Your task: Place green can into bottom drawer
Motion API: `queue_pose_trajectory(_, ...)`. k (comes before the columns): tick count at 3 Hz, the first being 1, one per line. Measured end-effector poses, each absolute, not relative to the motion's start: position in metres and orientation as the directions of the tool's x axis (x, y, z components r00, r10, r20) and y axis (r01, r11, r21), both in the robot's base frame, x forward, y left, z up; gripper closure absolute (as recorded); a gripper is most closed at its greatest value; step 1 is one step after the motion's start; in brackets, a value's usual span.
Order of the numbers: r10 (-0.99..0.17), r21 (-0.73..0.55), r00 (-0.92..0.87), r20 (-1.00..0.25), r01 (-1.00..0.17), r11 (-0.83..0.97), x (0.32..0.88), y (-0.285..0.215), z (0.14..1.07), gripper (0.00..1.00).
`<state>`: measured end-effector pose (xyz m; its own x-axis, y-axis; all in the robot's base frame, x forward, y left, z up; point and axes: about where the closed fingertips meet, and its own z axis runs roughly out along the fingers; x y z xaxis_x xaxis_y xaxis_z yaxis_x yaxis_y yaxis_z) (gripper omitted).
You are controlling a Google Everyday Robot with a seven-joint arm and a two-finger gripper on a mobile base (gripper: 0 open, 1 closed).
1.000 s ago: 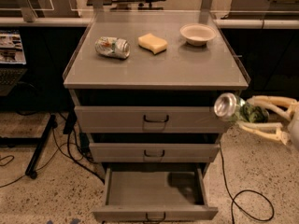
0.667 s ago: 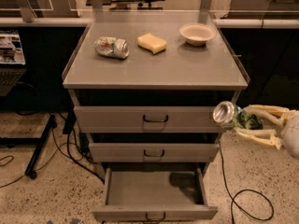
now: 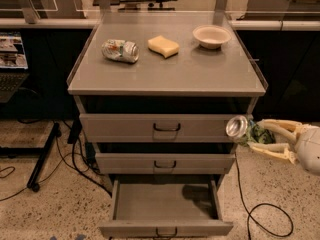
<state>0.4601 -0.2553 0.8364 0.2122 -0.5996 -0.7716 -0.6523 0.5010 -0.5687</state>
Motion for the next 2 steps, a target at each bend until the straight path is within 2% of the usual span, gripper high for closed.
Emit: queue_pose_trajectory(2,-0.549,-0.489,0.161,-0.82,-0.695,0.527,0.468,-0.254,0.774,1.0)
